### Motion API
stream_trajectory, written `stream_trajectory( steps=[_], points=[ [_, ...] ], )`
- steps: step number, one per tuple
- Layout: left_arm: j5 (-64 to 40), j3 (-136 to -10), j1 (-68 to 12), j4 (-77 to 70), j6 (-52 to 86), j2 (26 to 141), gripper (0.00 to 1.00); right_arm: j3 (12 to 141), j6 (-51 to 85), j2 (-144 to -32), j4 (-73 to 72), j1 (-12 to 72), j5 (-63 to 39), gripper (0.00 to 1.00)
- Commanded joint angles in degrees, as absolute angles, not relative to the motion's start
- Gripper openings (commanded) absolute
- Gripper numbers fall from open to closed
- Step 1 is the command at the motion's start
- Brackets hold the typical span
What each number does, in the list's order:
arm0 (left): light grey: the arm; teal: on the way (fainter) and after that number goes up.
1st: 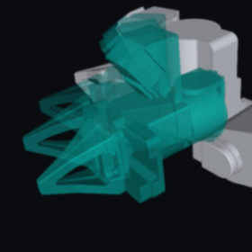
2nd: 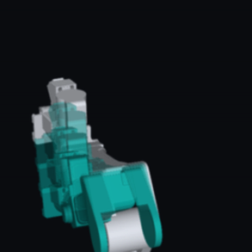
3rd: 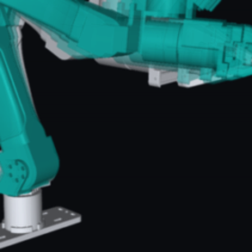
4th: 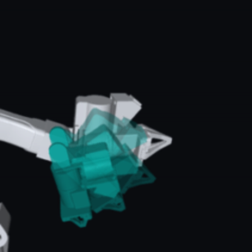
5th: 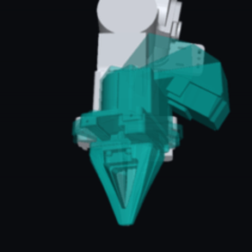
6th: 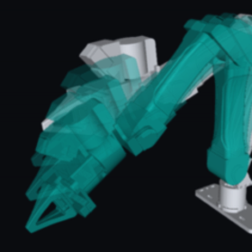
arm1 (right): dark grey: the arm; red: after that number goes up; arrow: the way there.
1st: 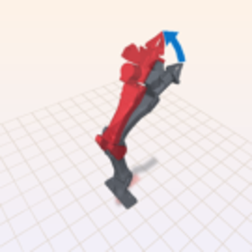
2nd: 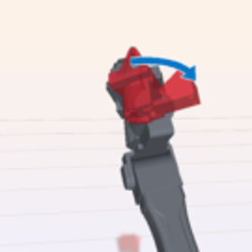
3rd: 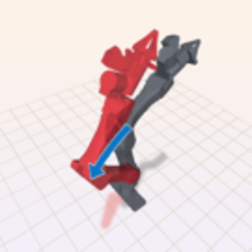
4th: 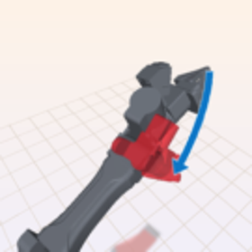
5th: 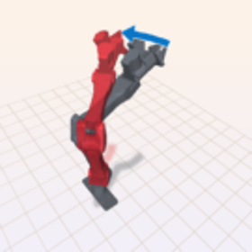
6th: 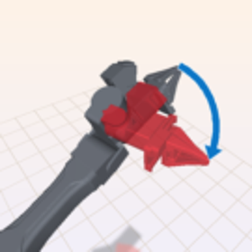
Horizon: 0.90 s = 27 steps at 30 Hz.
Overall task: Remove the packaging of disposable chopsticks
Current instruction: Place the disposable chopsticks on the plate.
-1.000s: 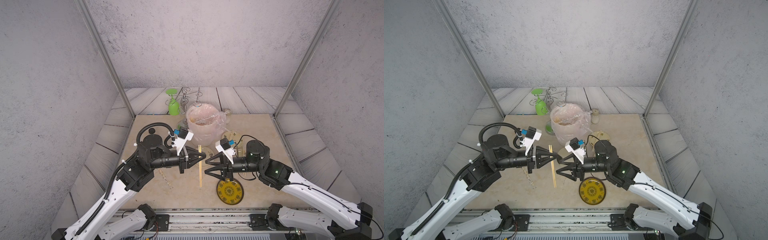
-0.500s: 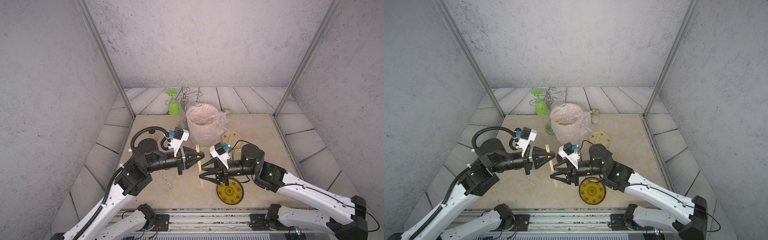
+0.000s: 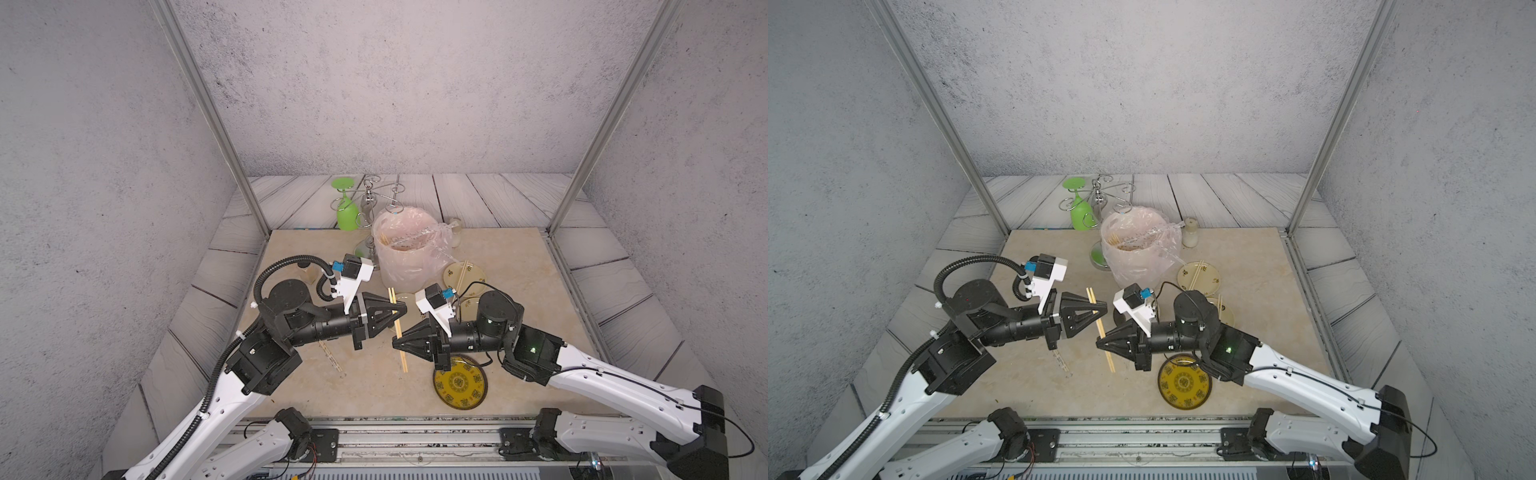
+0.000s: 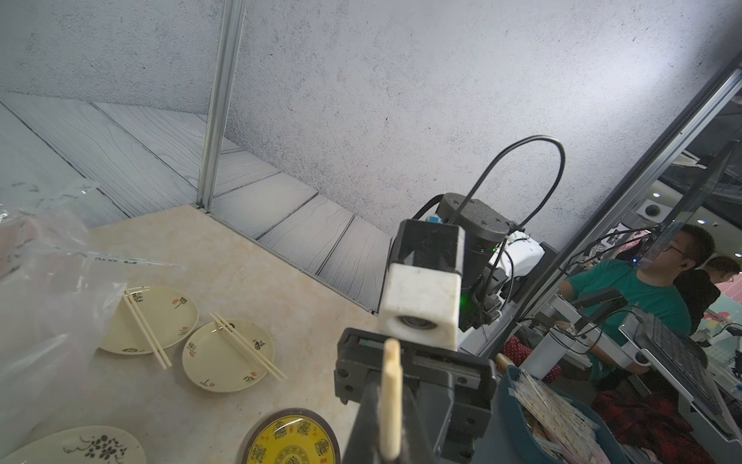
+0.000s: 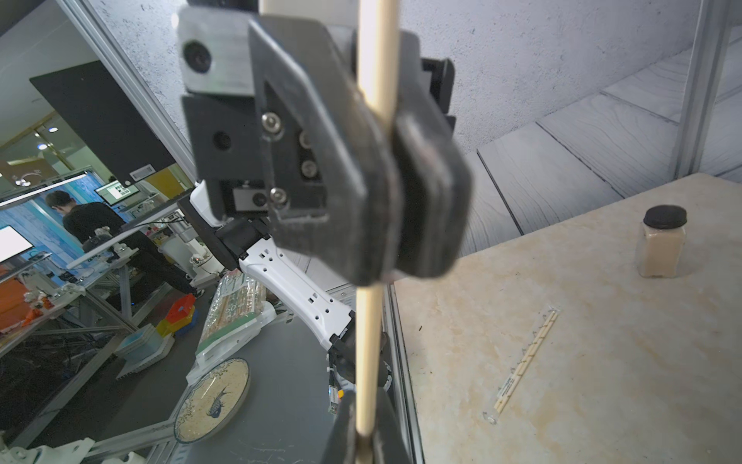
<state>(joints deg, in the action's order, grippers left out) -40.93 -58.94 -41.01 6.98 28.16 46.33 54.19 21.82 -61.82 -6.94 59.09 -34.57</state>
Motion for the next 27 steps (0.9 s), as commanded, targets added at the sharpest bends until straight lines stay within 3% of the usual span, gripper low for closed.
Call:
stream_trajectory(
  steps=[1, 13, 17, 22, 27],
  points=[
    [-40.7, -58.4, -41.1, 4.4, 27.7, 45.0, 0.00, 53.9, 23.2, -62.3, -9.1, 59.4, -34.9, 0.00],
    [-36.2, -58.2, -41.1, 5.2, 25.9, 43.2, 0.01, 55.0, 24.8, -63.7, -9.4, 59.4, -36.6, 0.00],
    [-33.8, -58.3, -41.1, 5.9, 25.7, 42.4, 0.15, 55.0, 25.4, -64.5, -9.4, 59.4, -37.1, 0.00],
    [-28.9, -58.2, -41.1, 6.6, 25.4, 40.7, 0.39, 55.0, 25.2, -64.7, -7.9, 59.4, -36.4, 0.00],
    [-23.7, -58.1, -41.2, 7.6, 24.0, 38.7, 0.45, 55.1, 24.6, -64.5, -5.7, 59.4, -35.5, 0.00]
  ],
)
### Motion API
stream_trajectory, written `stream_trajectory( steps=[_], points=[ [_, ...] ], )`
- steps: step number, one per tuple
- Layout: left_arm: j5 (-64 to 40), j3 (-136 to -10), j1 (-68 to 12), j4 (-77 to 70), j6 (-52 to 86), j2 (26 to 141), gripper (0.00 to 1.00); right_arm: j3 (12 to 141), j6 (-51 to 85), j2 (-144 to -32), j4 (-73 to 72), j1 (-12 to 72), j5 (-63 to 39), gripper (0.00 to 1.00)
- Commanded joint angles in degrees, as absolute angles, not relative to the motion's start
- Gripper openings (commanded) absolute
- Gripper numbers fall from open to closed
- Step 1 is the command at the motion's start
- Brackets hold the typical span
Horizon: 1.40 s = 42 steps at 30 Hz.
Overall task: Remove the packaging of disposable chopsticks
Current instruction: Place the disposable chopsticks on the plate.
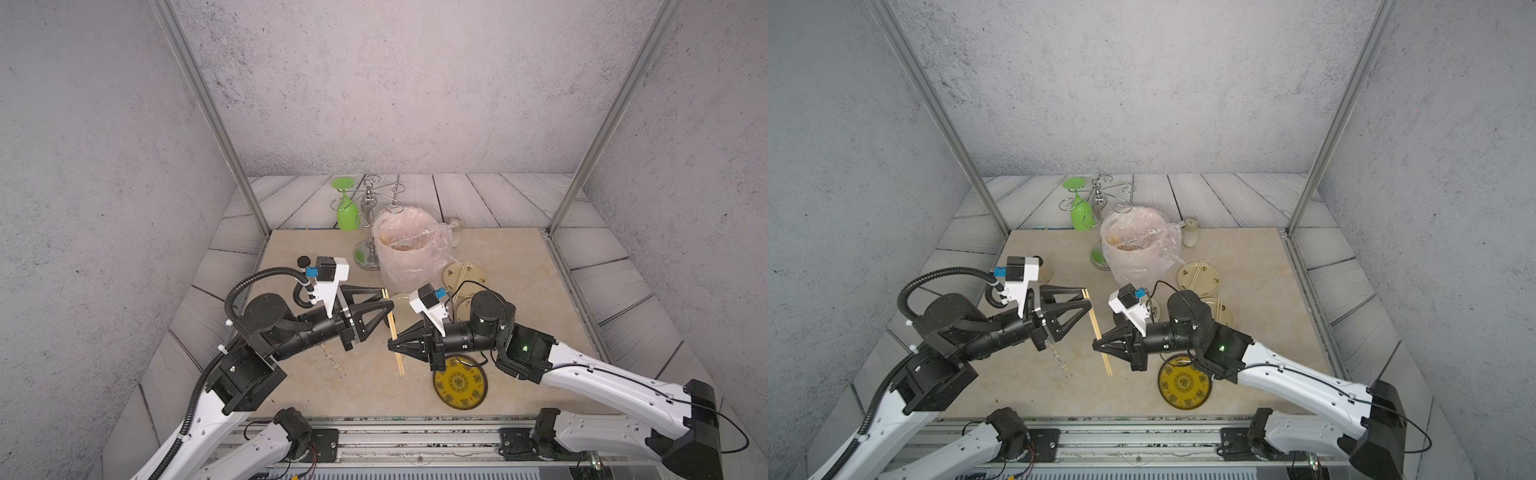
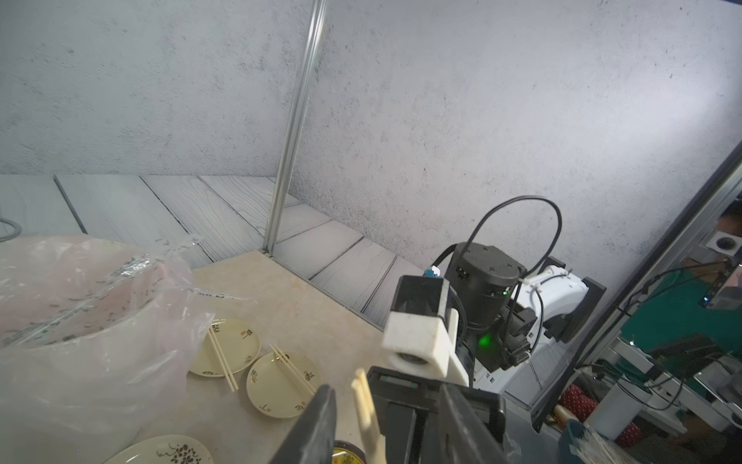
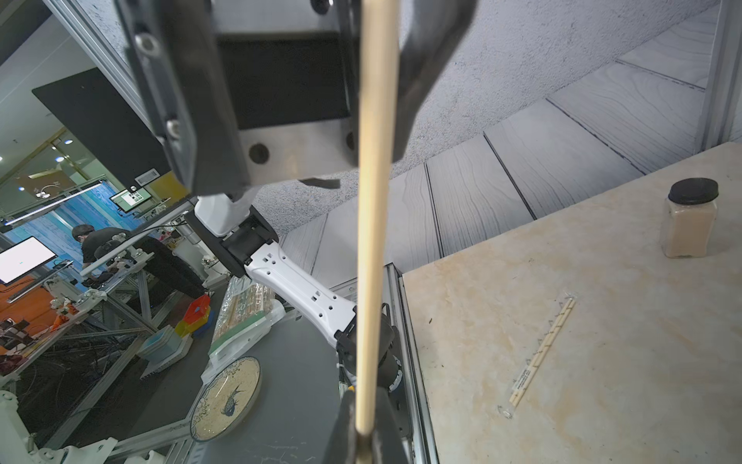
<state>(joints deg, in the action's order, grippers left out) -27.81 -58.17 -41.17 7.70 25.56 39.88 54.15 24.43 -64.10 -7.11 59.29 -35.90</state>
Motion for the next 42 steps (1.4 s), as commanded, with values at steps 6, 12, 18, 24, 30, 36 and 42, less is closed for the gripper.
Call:
stream_trajectory(
  steps=[6, 12, 18, 24, 30, 36, 42],
  points=[
    [-17.2, -57.5, -41.1, 9.9, 21.7, 35.5, 0.46, 55.4, 23.4, -64.1, -2.5, 59.3, -33.5, 0.00],
    [-10.5, -55.4, -41.2, 11.8, 20.7, 31.9, 0.45, 57.3, 20.6, -65.7, 5.8, 58.6, -28.4, 0.00],
    [-7.2, -54.0, -41.1, 13.6, 20.7, 29.9, 0.46, 58.9, 19.5, -70.2, 12.9, 55.9, -26.5, 0.00],
    [-5.8, -53.8, -41.1, 14.5, 20.3, 29.0, 0.45, 59.9, 19.7, -76.7, 16.2, 53.3, -24.7, 0.00],
    [-3.8, -53.4, -41.1, 15.5, 20.0, 27.5, 0.45, 61.5, 22.1, -84.1, 17.1, 48.7, -26.8, 0.00],
    [-2.6, -53.0, -41.1, 17.0, 19.4, 26.5, 0.46, 66.1, 20.0, -90.1, 22.8, 47.5, -26.8, 0.00],
    [2.1, -50.0, -41.1, 19.5, 18.2, 24.6, 0.45, 67.4, 20.4, -93.4, 24.1, 46.7, -27.9, 0.00]
  ],
)
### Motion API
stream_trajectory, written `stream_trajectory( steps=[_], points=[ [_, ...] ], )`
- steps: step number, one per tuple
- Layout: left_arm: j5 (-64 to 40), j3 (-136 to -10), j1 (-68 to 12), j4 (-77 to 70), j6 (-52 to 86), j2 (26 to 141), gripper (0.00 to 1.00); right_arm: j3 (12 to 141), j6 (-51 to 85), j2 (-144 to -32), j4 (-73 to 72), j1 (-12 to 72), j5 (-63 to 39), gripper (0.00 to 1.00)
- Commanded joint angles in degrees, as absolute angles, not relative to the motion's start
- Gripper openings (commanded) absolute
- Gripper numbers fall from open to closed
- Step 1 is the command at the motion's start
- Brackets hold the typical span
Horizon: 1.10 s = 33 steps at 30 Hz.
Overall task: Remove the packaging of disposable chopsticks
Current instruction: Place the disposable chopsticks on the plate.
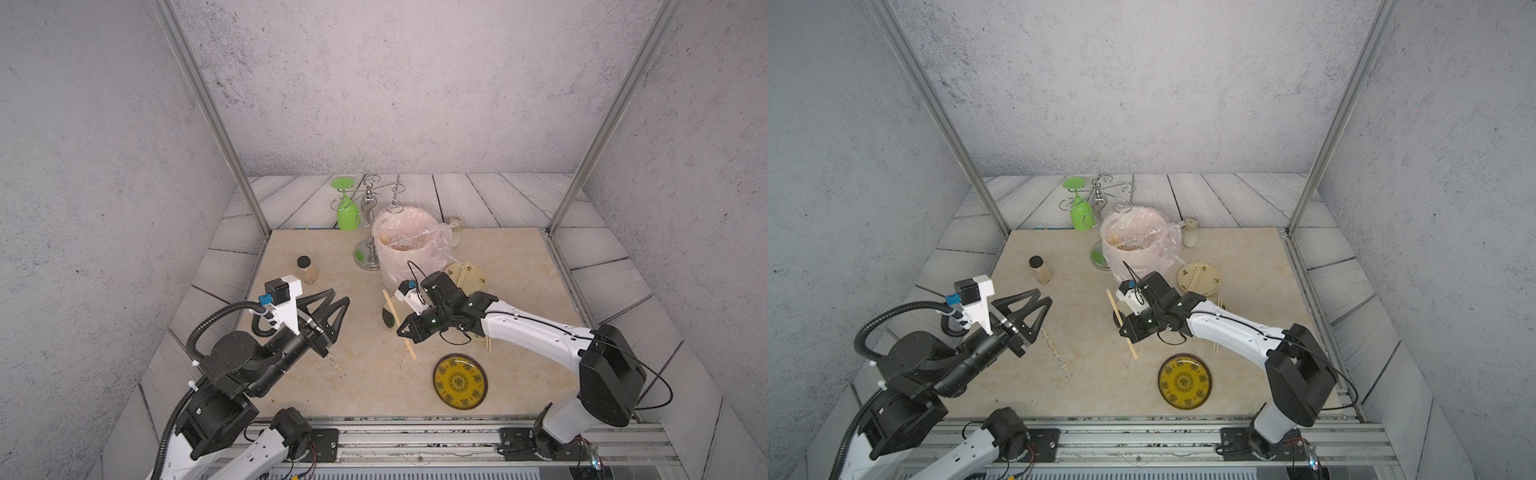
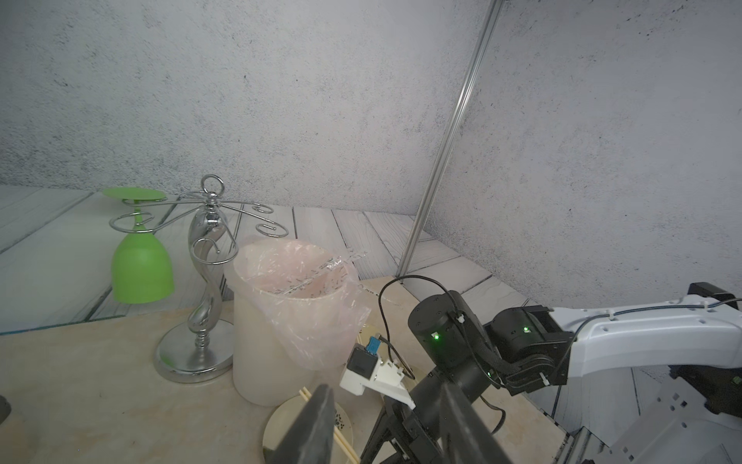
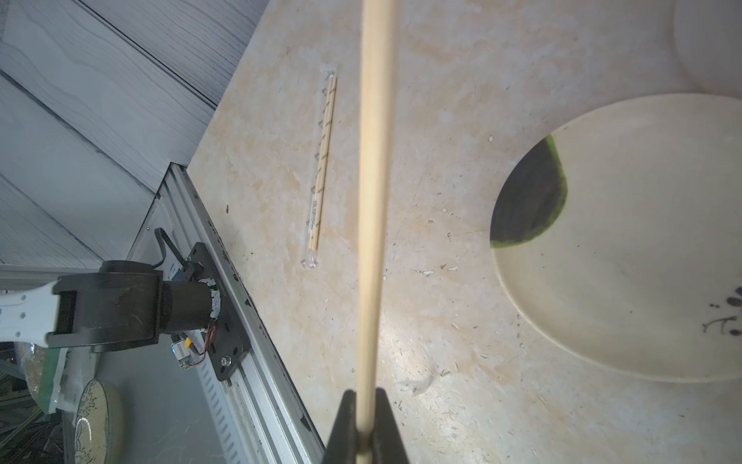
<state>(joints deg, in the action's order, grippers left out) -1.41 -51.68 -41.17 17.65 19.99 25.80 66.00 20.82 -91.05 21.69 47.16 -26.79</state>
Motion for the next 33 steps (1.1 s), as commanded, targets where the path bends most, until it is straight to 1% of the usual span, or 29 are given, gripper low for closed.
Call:
stream_trajectory(
  steps=[1, 9, 12, 16, 19, 23, 25, 27, 30, 33],
  points=[
    [3.5, -49.2, -41.1, 20.0, 18.0, 24.0, 0.46, 67.6, 20.4, -93.7, 24.2, 46.7, -28.2, 0.00],
    [9.3, -41.3, -41.1, 18.3, 11.3, 20.7, 0.45, 68.6, 21.0, -95.4, 24.6, 46.6, -29.6, 0.00],
    [11.0, -40.6, -41.0, 17.7, 11.6, 21.3, 0.46, 69.0, 20.7, -96.0, 25.5, 46.6, -29.7, 0.00],
    [10.5, -41.5, -41.0, 18.9, 10.7, 23.4, 0.46, 69.5, 20.7, -97.0, 26.7, 46.5, -29.2, 0.00],
    [10.1, -43.3, -41.0, 20.6, 10.6, 26.8, 0.50, 70.6, 20.3, -98.1, 29.4, 46.3, -28.3, 0.00],
    [4.2, -44.8, -41.0, 22.2, 11.2, 32.4, 0.50, 70.6, 20.5, -99.2, 30.7, 46.0, -28.3, 0.00],
    [0.8, -44.4, -41.0, 22.0, 11.1, 33.7, 0.50, 70.3, 20.9, -99.7, 30.2, 46.0, -29.5, 0.00],
    [-0.2, -43.5, -41.0, 21.7, 11.3, 34.0, 0.50, 70.7, 20.7, -100.4, 30.4, 46.0, -30.3, 0.00],
    [0.0, -41.9, -41.0, 21.4, 11.4, 33.9, 0.51, 72.0, 19.6, -101.6, 31.0, 46.0, -29.7, 0.00],
    [4.2, -40.2, -41.0, 19.8, 13.9, 33.9, 0.51, 73.5, 18.9, -102.8, 31.6, 45.7, -29.4, 0.00]
  ],
)
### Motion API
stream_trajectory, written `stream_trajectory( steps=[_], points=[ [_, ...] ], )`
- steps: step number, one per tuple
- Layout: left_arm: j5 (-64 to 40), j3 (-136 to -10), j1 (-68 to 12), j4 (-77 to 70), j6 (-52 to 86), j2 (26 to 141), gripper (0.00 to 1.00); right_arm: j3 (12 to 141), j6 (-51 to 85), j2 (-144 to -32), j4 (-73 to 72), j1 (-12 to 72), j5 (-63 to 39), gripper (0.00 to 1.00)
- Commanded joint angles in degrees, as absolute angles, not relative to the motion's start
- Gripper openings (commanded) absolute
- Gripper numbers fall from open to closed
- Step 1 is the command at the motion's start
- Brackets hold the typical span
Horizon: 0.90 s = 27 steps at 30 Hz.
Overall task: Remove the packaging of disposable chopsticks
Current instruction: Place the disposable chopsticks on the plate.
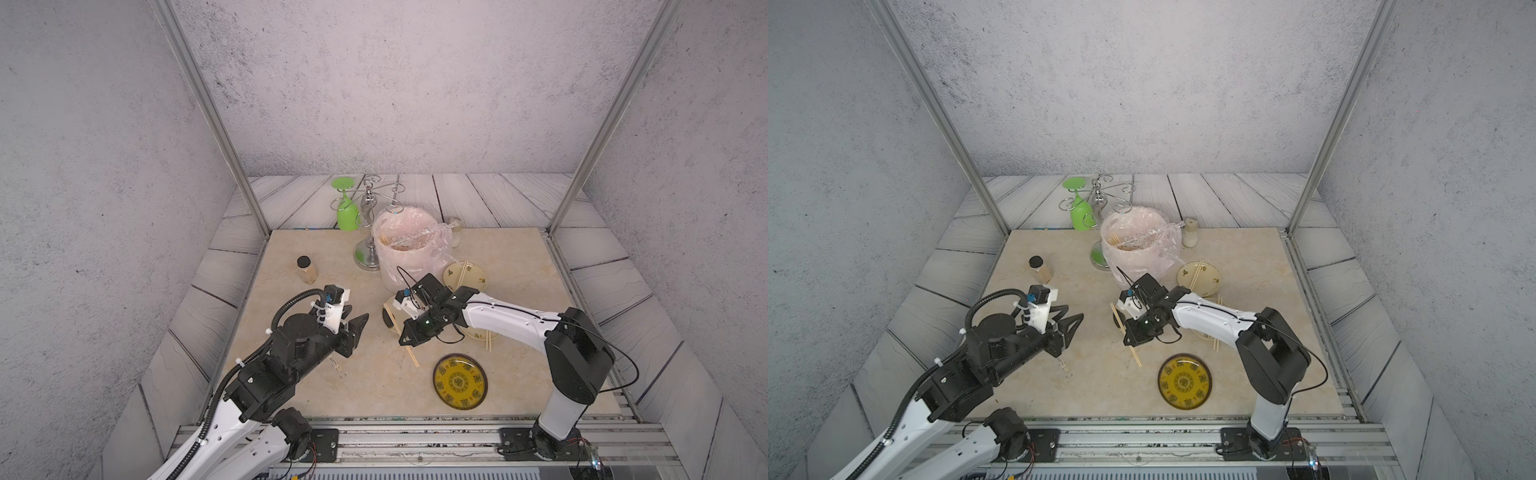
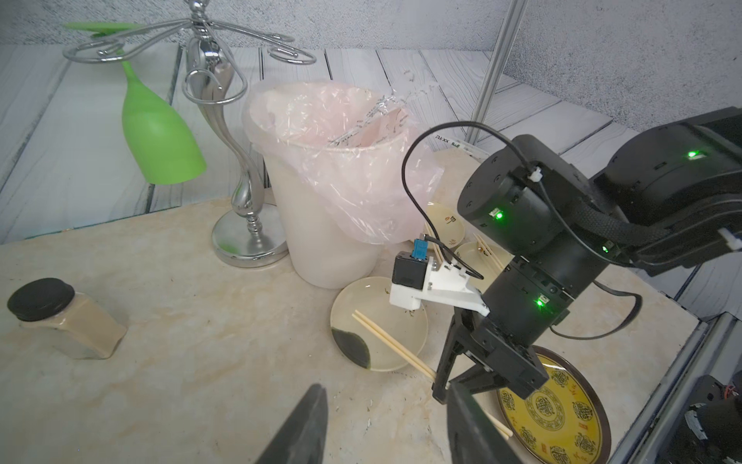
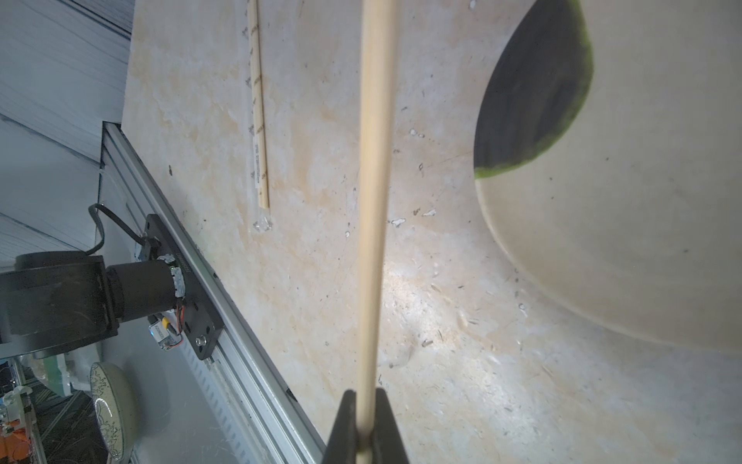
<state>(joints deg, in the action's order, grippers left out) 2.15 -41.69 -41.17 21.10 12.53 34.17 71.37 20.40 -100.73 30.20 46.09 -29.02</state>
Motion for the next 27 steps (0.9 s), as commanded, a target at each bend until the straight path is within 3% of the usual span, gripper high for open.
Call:
stream_trajectory(
  steps=[1, 13, 27],
  points=[
    [5.6, -39.9, -41.0, 19.6, 14.6, 33.8, 0.51, 74.2, 18.6, -103.3, 32.0, 45.6, -29.1, 0.00],
    [8.0, -39.2, -41.0, 21.9, 14.2, 29.7, 0.51, 78.3, 14.6, -106.3, 37.3, 43.2, -28.0, 0.00],
    [27.4, -40.6, -41.0, 28.5, 7.8, 18.2, 0.53, 76.7, 15.0, -107.4, 36.1, 42.6, -28.8, 0.00]
  ],
)
